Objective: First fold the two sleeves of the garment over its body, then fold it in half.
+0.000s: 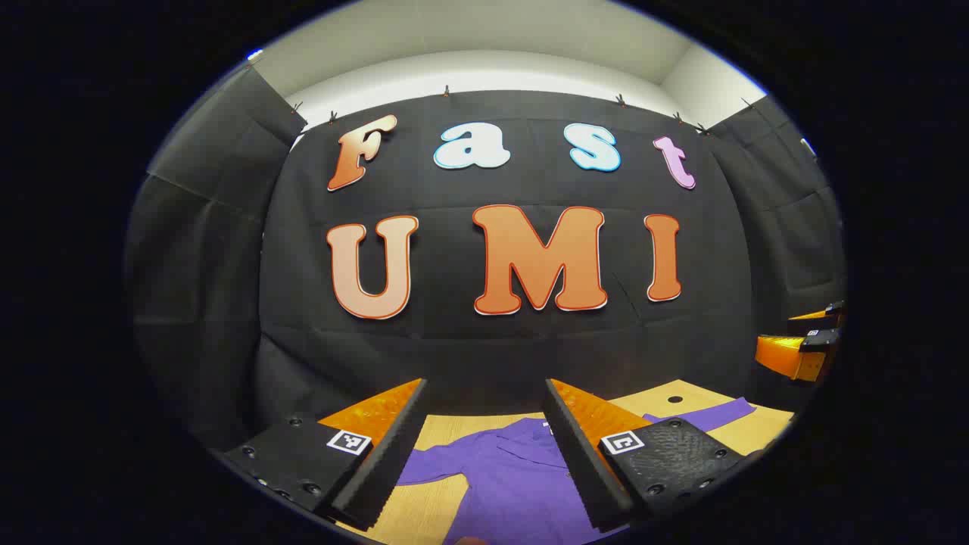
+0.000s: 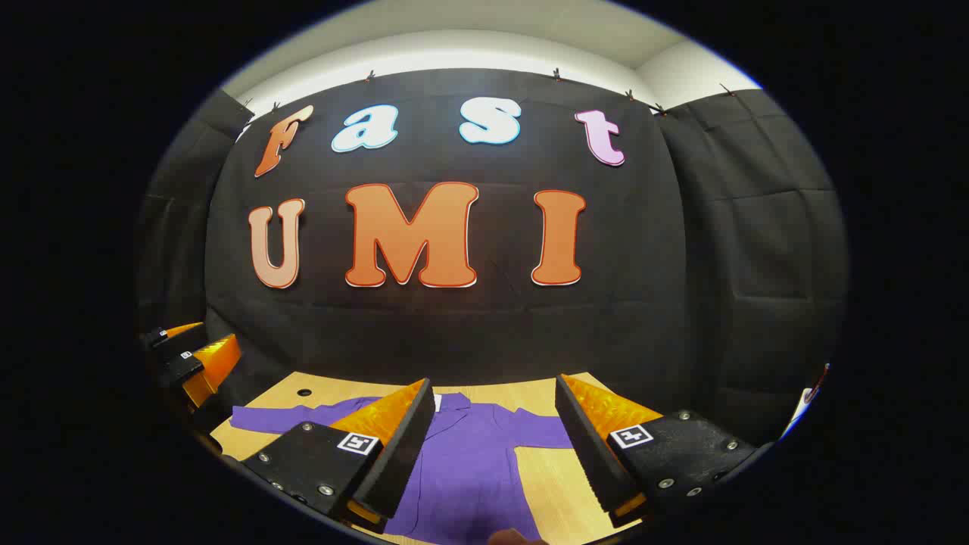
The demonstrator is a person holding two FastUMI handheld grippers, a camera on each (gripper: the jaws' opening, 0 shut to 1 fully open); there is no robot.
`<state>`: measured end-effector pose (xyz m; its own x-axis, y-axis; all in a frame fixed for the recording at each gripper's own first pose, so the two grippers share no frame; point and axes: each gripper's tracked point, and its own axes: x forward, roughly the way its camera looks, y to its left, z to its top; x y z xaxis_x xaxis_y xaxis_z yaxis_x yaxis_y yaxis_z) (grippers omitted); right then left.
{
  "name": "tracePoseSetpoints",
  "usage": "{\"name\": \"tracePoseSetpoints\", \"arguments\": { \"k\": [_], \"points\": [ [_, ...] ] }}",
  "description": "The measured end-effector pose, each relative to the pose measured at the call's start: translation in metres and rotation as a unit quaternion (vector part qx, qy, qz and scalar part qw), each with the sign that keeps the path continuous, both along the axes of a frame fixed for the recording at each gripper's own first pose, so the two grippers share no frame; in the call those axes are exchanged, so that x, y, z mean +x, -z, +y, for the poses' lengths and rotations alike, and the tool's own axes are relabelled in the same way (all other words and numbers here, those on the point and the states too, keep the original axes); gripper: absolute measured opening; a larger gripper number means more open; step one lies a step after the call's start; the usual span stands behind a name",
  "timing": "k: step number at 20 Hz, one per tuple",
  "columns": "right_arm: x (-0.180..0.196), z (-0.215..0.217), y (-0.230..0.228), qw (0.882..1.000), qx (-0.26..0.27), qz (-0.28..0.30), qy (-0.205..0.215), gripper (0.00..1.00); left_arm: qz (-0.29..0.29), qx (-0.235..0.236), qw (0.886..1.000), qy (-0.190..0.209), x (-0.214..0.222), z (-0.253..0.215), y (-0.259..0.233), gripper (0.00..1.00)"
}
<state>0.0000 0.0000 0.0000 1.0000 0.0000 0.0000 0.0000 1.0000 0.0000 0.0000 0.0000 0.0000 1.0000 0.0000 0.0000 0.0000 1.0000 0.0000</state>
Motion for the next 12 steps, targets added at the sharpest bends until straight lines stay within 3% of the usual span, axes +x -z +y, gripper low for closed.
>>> {"name": "tracePoseSetpoints", "arguments": {
  "k": [8, 12],
  "points": [
    [0.003, 0.022, 0.001, 1.0, 0.002, 0.003, 0.025, 0.95, 0.004, 0.008, 0.999, 0.035, 0.013, 0.016, 0.008, 0.96],
    [0.009, 0.037, -0.005, 1.0, -0.007, 0.002, 0.016, 0.95, 0.0, 0.009, 0.999, 0.04, 0.018, 0.022, 0.004, 0.95]
  ]
}}
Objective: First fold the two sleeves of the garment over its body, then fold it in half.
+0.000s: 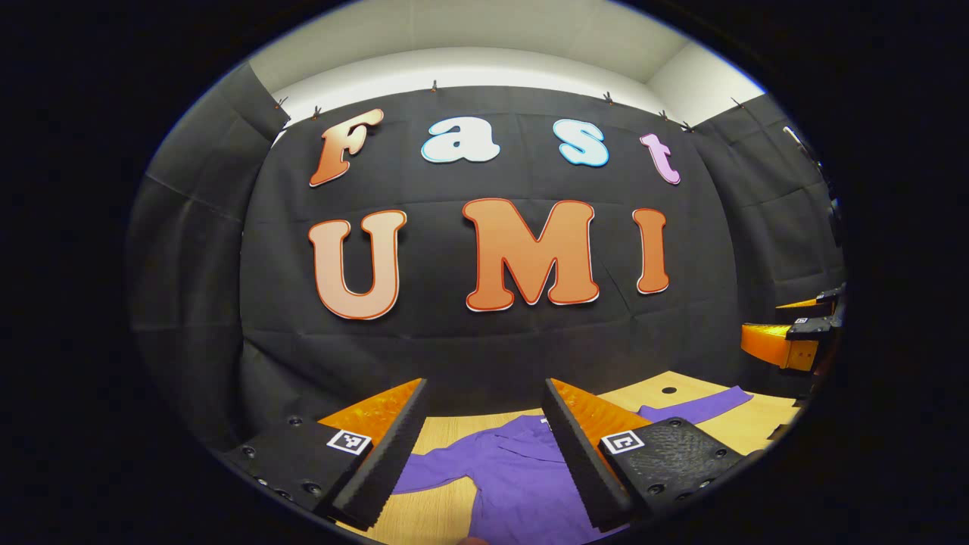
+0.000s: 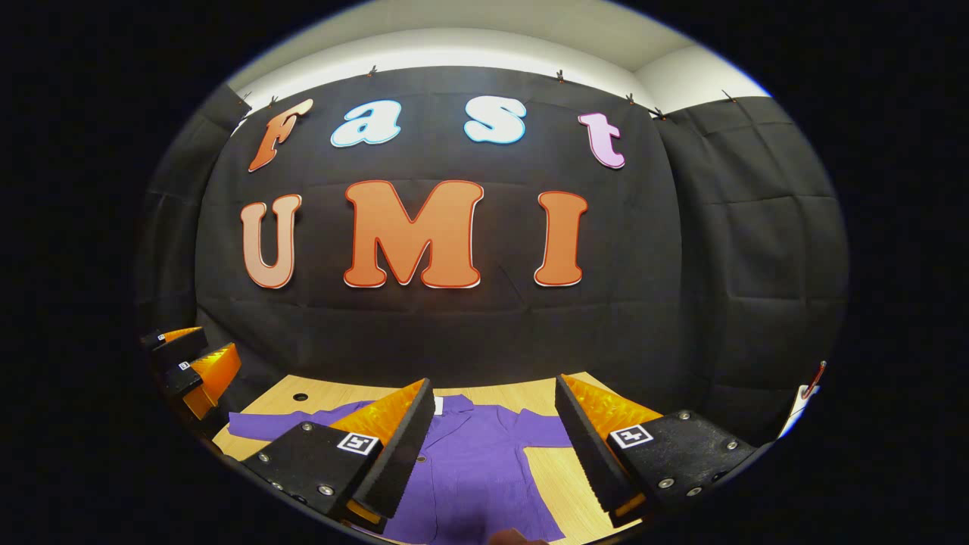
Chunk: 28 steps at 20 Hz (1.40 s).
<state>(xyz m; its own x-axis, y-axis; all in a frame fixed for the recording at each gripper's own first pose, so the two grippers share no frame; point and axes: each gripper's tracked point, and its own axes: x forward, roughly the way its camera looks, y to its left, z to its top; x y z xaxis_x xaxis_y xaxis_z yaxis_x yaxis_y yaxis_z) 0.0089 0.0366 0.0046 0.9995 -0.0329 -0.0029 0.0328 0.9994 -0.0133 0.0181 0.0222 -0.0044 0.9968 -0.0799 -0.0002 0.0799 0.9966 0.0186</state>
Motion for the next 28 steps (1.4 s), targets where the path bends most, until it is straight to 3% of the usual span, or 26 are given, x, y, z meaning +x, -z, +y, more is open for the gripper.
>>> {"name": "tracePoseSetpoints", "arguments": {
  "k": [7, 8, 9, 16, 25, 28],
  "points": [
    [0.029, 0.012, -0.002, 0.999, -0.008, -0.003, -0.053, 0.95, -0.002, -0.009, 0.999, -0.045, 0.011, 0.011, 0.002, 0.94],
    [0.035, 0.011, -0.002, 0.998, -0.008, -0.002, -0.059, 1.0, -0.001, -0.008, 0.998, -0.056, 0.015, 0.017, 0.002, 0.94],
    [0.04, 0.01, 0.0, 0.998, -0.008, -0.001, -0.067, 0.95, 0.002, -0.007, 0.998, -0.07, 0.02, 0.024, 0.004, 0.94],
    [0.09, -0.003, 0.008, 0.992, -0.019, 0.015, -0.12, 0.95, 0.036, 0.005, 0.983, -0.18, 0.043, 0.088, 0.018, 0.95],
    [0.133, -0.025, 0.01, 0.998, -0.03, 0.025, -0.044, 0.95, 0.132, 0.021, 0.965, -0.226, 0.079, 0.221, 0.078, 0.94],
    [0.141, -0.033, 0.009, 0.999, -0.036, 0.025, -0.029, 0.95, 0.132, 0.026, 0.963, -0.231, 0.086, 0.244, 0.083, 0.94]
  ]
}}
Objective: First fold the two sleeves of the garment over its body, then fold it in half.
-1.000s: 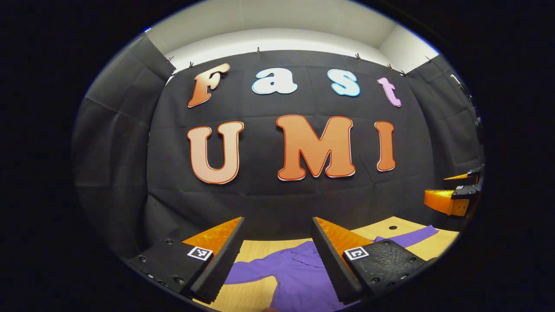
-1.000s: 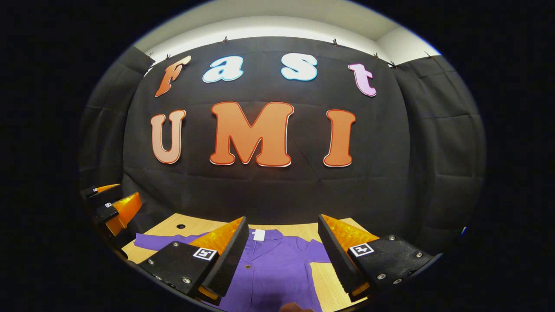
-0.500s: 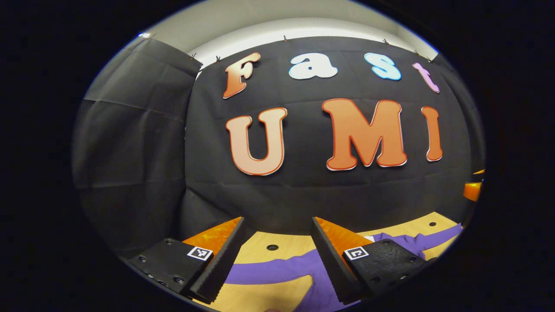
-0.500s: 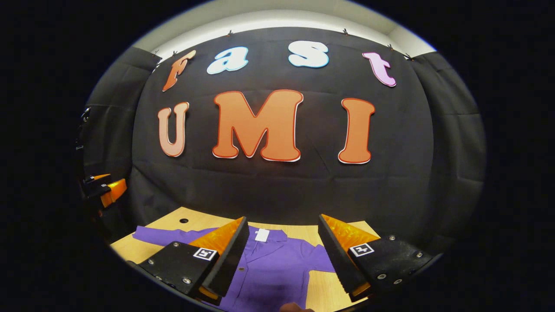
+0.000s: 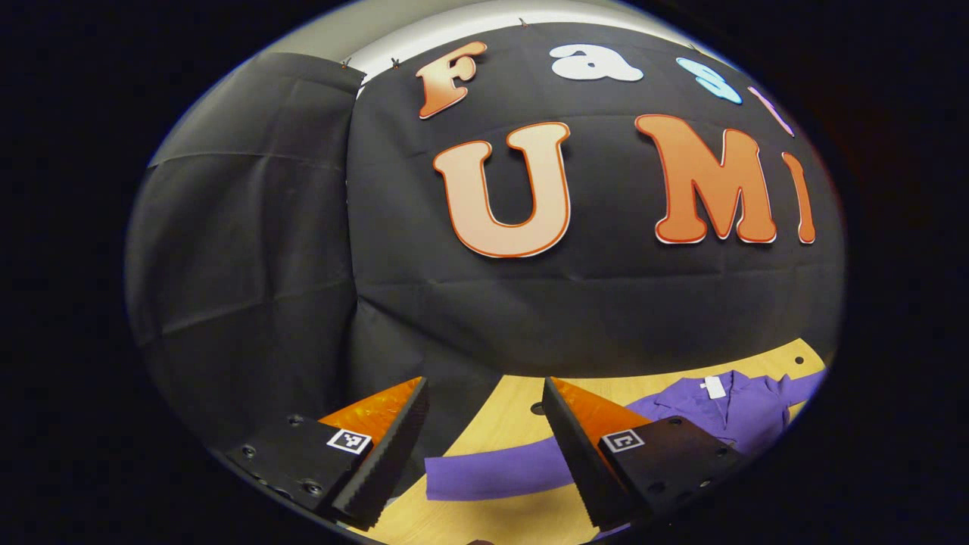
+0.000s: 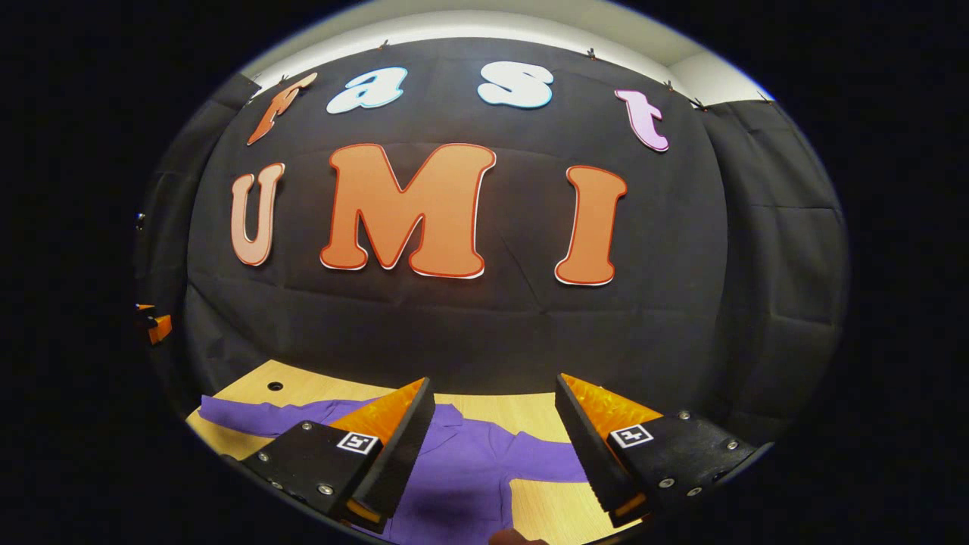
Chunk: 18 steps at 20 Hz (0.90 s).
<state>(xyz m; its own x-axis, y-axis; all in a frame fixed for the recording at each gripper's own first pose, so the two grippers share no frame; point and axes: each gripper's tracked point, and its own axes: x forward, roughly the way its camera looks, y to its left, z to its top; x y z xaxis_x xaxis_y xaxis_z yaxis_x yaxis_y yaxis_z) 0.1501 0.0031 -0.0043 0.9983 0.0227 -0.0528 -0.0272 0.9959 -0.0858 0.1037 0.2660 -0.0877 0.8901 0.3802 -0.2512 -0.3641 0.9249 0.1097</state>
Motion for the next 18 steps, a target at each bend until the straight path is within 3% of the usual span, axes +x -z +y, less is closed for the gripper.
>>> {"name": "tracePoseSetpoints", "arguments": {
  "k": [6, 11, 14, 18],
  "points": [
    [0.028, -0.076, 0.049, 0.995, -0.013, 0.055, 0.077, 0.95, -0.059, -0.002, 0.997, 0.039, 0.003, -0.042, -0.032, 0.94],
    [0.05, -0.169, 0.119, 0.98, 0.006, 0.149, 0.132, 0.95, -0.078, -0.008, 0.995, 0.055, -0.003, -0.086, -0.052, 0.94],
    [0.063, -0.234, 0.178, 0.957, 0.033, 0.232, 0.17, 0.95, -0.084, 0.002, 0.994, 0.068, -0.006, -0.119, -0.065, 0.94],
    [0.071, -0.287, 0.243, 0.916, 0.101, 0.336, 0.197, 0.96, -0.082, 0.01, 0.994, 0.078, -0.013, -0.156, -0.075, 0.94]
  ]
}}
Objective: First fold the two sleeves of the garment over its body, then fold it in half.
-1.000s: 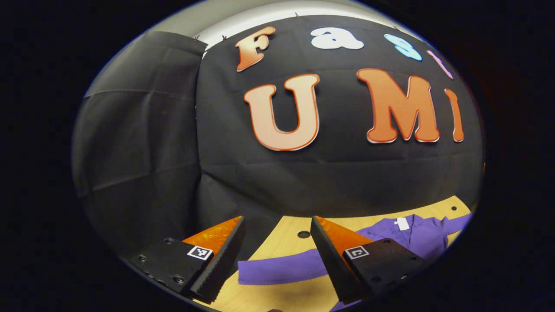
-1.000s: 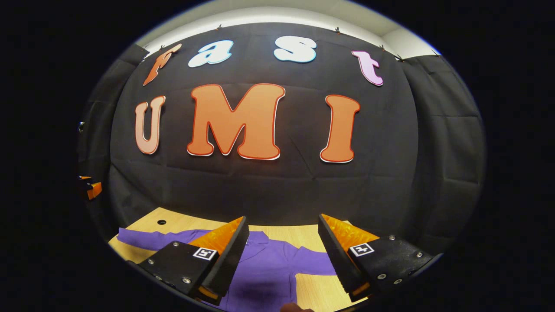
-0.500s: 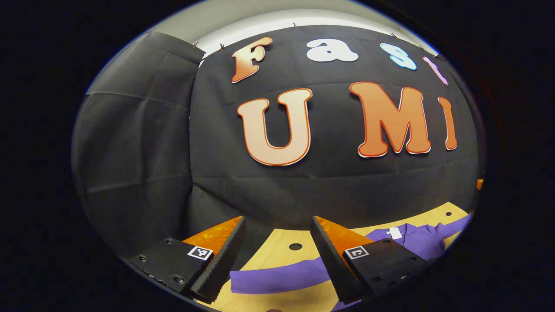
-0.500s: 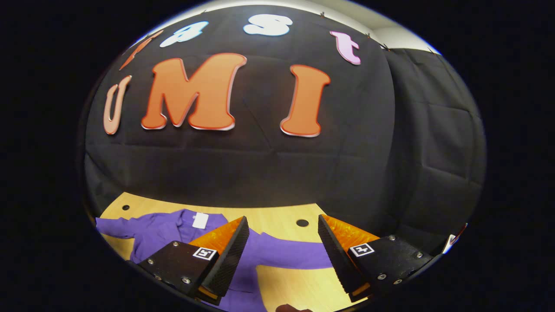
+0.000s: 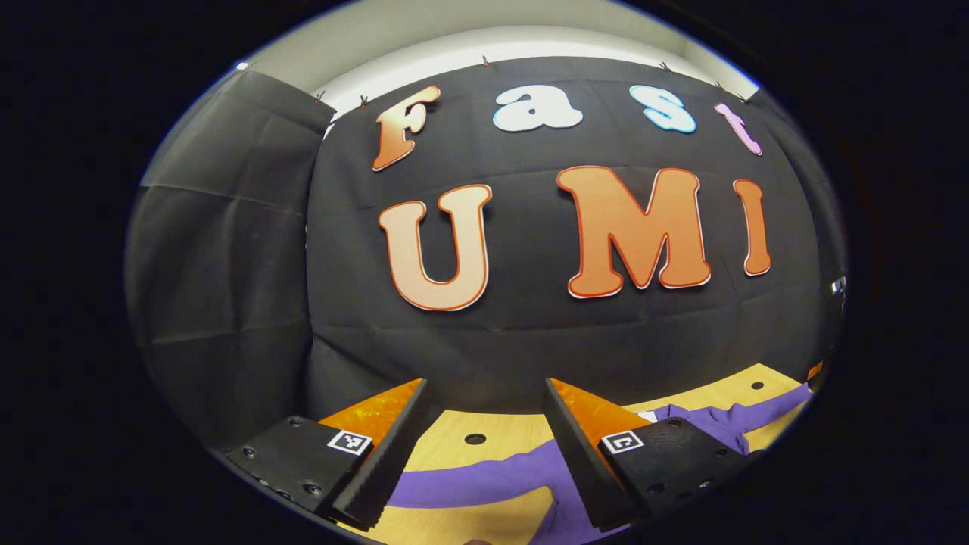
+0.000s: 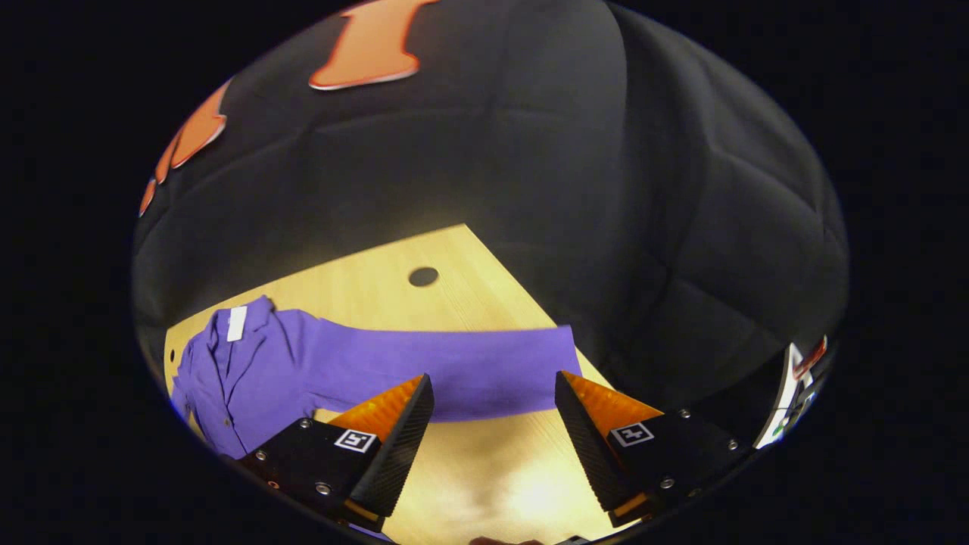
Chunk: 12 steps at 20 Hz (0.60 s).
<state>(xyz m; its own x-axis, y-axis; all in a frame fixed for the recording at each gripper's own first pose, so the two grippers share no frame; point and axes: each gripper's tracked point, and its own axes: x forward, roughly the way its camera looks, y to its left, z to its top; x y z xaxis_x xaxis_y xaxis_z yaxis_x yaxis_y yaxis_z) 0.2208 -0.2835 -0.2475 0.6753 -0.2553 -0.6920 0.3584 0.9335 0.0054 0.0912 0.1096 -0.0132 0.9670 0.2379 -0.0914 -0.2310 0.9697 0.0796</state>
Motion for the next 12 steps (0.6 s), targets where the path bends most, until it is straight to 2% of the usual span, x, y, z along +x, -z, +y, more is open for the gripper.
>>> {"name": "tracePoseSetpoints", "arguments": {
  "k": [4, 12],
  "points": [
    [0.01, -0.032, 0.036, 0.997, 0.04, 0.063, 0.024, 0.96, 0.011, 0.016, 1.0, 0.003, -0.008, -0.023, -0.007, 0.94],
    [0.027, -0.062, 0.073, 0.98, 0.074, 0.187, 0.011, 0.96, 0.041, 0.039, 0.998, 0.008, -0.018, -0.066, -0.004, 0.96]
  ]
}}
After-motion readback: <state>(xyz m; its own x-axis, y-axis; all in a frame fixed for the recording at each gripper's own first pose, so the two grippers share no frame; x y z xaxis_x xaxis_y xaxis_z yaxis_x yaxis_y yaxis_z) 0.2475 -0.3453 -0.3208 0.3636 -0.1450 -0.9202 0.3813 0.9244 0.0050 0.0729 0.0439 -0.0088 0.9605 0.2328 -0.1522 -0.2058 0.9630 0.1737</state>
